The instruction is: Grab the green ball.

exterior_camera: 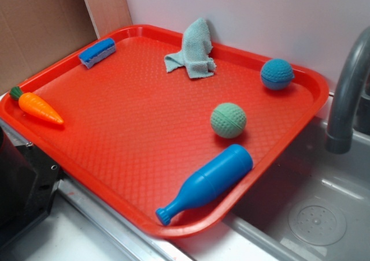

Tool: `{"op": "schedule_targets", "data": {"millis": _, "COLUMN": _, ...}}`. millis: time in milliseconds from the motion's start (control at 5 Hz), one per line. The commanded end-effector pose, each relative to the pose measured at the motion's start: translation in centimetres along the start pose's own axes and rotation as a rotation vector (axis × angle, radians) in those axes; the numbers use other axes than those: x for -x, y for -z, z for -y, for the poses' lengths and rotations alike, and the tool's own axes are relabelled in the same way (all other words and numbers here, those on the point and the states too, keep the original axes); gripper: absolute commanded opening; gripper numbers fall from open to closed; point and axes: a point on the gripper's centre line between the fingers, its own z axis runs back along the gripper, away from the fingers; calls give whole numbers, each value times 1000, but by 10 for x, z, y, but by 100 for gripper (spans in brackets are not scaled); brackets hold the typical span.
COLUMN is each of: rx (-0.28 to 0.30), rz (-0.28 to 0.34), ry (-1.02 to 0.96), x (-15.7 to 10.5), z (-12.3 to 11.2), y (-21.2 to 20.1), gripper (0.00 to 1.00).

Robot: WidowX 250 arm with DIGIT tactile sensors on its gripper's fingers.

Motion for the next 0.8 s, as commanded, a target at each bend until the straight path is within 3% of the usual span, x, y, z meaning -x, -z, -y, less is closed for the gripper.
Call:
{"op": "schedule_targets", "data": {"millis": 0, "rx": 0, "rz": 0, "ry": 0, "x": 0, "z": 0, "y": 0, "gripper": 100}}
{"op": "schedule_targets", "data": {"millis": 200, "rx": -105, "rz": 15, "ry": 261, "x": -34, "z": 33, "y": 55, "gripper": 100}}
{"op": "schedule_targets", "data": {"millis": 400, "rx": 9, "rz": 139, "ry": 501, "x": -61, "z": 83, "y": 81, "gripper": 100}}
{"op": "schedule_targets", "data": {"millis": 600, "rx": 27, "rz": 217, "ry": 603, "x": -84, "z": 113, "y": 99, "gripper": 100}}
